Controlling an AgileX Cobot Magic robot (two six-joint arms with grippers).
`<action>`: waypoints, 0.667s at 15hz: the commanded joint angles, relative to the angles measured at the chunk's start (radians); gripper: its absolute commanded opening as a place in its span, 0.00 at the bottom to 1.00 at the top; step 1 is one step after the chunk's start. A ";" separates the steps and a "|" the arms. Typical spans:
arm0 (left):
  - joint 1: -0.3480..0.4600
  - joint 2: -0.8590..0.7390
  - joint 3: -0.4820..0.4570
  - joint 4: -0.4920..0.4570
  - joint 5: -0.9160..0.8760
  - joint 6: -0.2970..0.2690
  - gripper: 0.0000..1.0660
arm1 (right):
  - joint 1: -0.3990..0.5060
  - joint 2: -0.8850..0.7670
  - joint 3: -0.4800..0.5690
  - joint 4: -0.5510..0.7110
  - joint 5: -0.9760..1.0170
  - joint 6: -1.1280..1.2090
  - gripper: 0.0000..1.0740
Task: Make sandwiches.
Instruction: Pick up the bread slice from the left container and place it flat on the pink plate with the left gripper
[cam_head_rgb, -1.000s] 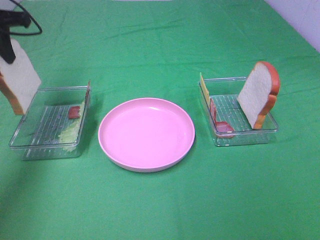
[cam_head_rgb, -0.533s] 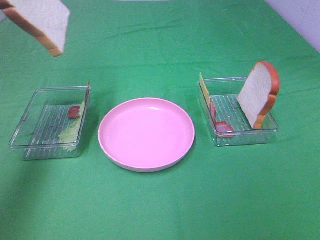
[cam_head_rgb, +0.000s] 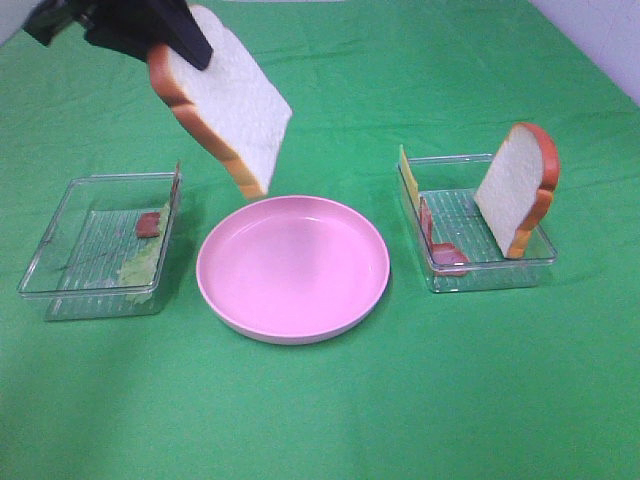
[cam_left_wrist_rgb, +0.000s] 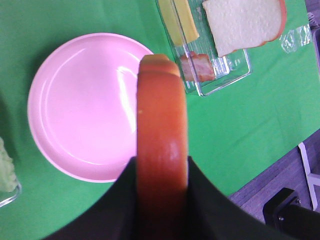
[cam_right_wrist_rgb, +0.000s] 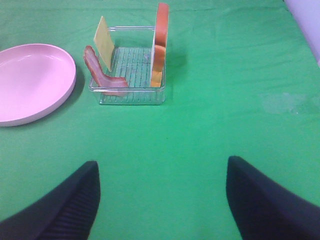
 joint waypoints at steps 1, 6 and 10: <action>-0.063 0.070 0.015 -0.018 -0.081 0.000 0.00 | -0.005 -0.015 0.002 0.000 -0.009 -0.008 0.63; -0.142 0.259 0.015 -0.020 -0.198 -0.066 0.00 | -0.005 -0.015 0.002 0.000 -0.009 -0.008 0.63; -0.142 0.327 0.015 -0.031 -0.236 -0.141 0.00 | -0.005 -0.015 0.002 0.000 -0.009 -0.008 0.63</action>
